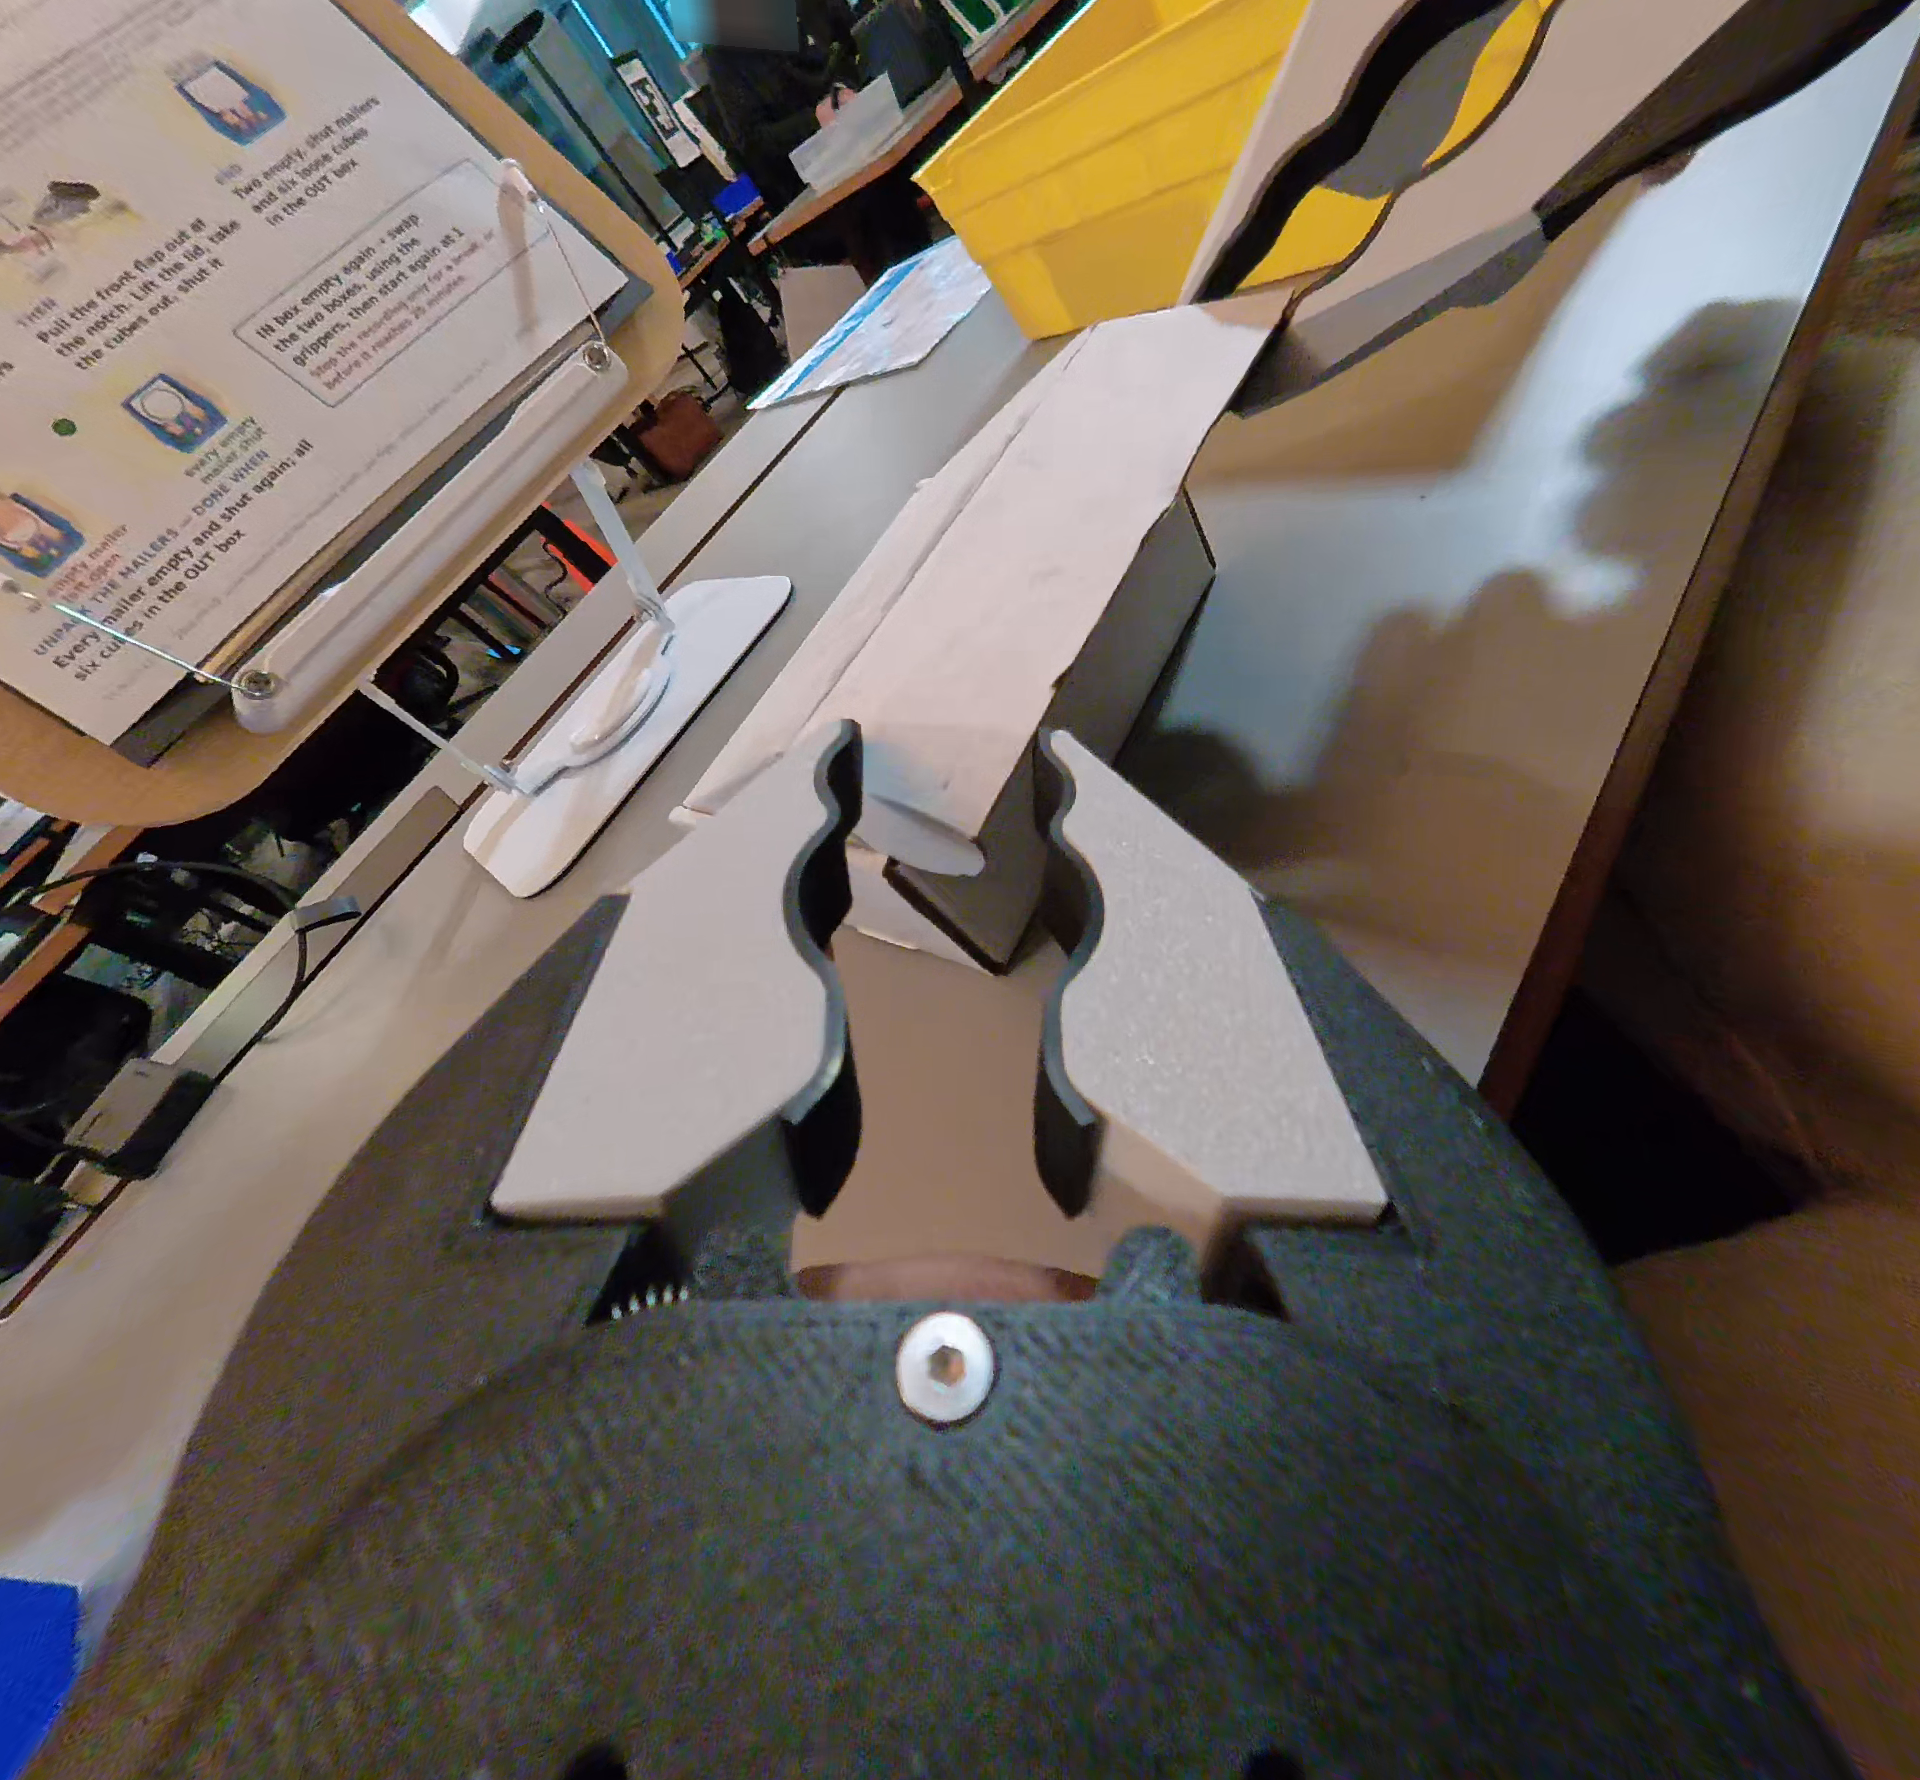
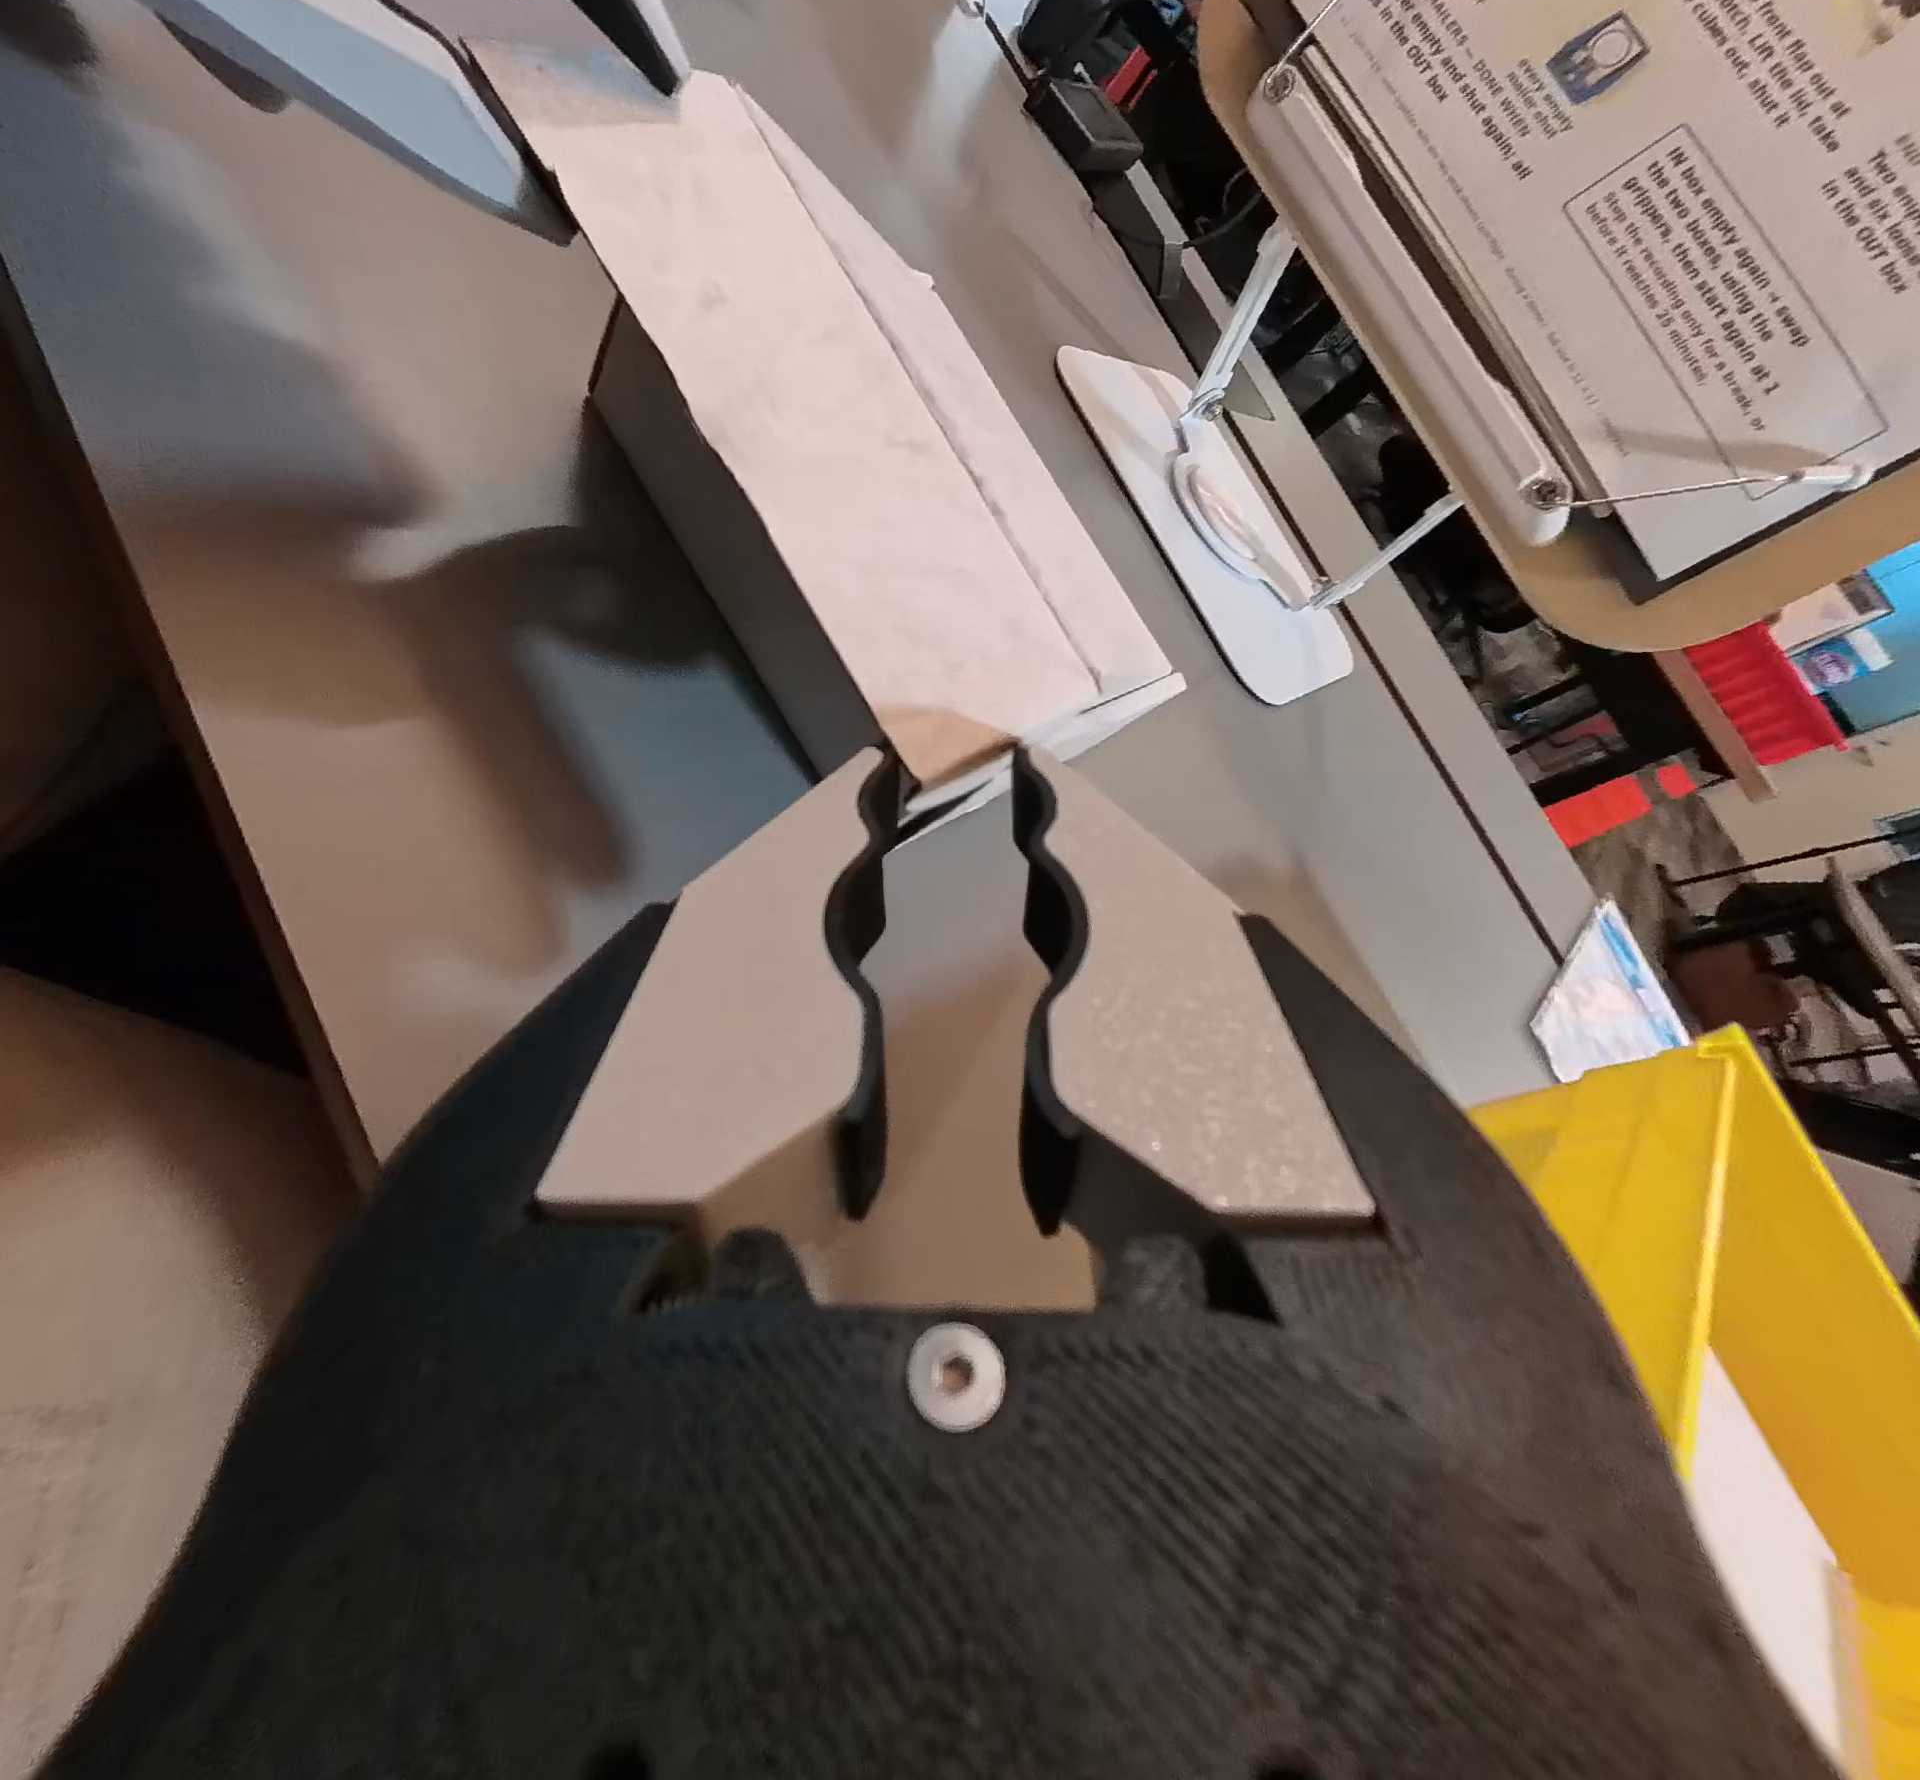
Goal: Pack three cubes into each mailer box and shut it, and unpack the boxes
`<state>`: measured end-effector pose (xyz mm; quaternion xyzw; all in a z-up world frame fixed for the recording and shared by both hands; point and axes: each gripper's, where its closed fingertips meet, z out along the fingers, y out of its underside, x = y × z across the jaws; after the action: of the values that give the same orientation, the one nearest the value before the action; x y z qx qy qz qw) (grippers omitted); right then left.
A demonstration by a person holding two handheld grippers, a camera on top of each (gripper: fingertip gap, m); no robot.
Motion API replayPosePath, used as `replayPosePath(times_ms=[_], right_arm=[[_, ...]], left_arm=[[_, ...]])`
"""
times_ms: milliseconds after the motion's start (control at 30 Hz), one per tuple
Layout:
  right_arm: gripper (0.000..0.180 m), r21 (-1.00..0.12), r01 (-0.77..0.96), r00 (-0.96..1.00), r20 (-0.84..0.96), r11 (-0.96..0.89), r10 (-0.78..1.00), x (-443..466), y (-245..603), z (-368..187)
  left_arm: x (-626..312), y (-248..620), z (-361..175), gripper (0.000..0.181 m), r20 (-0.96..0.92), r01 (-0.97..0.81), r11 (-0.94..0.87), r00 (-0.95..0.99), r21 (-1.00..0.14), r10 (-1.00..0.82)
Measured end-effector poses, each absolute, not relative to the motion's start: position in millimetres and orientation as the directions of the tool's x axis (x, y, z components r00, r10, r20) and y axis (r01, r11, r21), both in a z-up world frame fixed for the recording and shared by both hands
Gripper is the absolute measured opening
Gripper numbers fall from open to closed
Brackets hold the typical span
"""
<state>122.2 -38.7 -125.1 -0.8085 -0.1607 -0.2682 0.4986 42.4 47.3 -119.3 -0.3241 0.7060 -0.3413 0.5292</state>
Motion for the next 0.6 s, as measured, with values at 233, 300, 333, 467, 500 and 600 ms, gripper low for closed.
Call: replayPosePath(times_ms=[233, 300, 333, 467, 500, 600], right_arm=[[0.011, -0.794, 0.446, 0.858, 0.511, -0.412, -0.056, 127.0, -42.2, -114.2], [0.011, -0.799, 0.438, 0.863, 0.503, -0.412, -0.057, 127.3, -42.2, -114.6], [0.011, -0.796, 0.441, 0.859, 0.508, -0.415, -0.059, 127.9, -42.4, -114.7], [0.01, -0.797, 0.433, 0.863, 0.502, -0.422, -0.062, 129.2, -42.9, -116.0], [0.01, -0.799, 0.425, 0.868, 0.493, -0.425, -0.058, 128.9, -43.1, -116.8], [0.01, -0.806, 0.391, 0.891, 0.453, -0.445, -0.039, 127.3, -44.8, -121.7]], left_arm=[[43.5, 56.7, -115.5, 0.042, -0.524, -0.103, 0.547, -0.189, -0.831, -0.83], [43.8, 58.6, -113.0, 0.036, -0.532, -0.095, 0.552, -0.174, -0.829, -0.829], [43.7, 59.1, -112.8, 0.032, -0.533, -0.096, 0.552, -0.171, -0.828, -0.829], [43.6, 60.8, -116.8, 0.029, -0.535, -0.124, 0.558, -0.175, -0.821, -0.826], [43.2, 60.6, -116.5, 0.029, -0.527, -0.126, 0.551, -0.178, -0.825, -0.831], [41.1, 58.0, -120.9, 0.029, -0.498, -0.145, 0.532, -0.215, -0.835, -0.84]])
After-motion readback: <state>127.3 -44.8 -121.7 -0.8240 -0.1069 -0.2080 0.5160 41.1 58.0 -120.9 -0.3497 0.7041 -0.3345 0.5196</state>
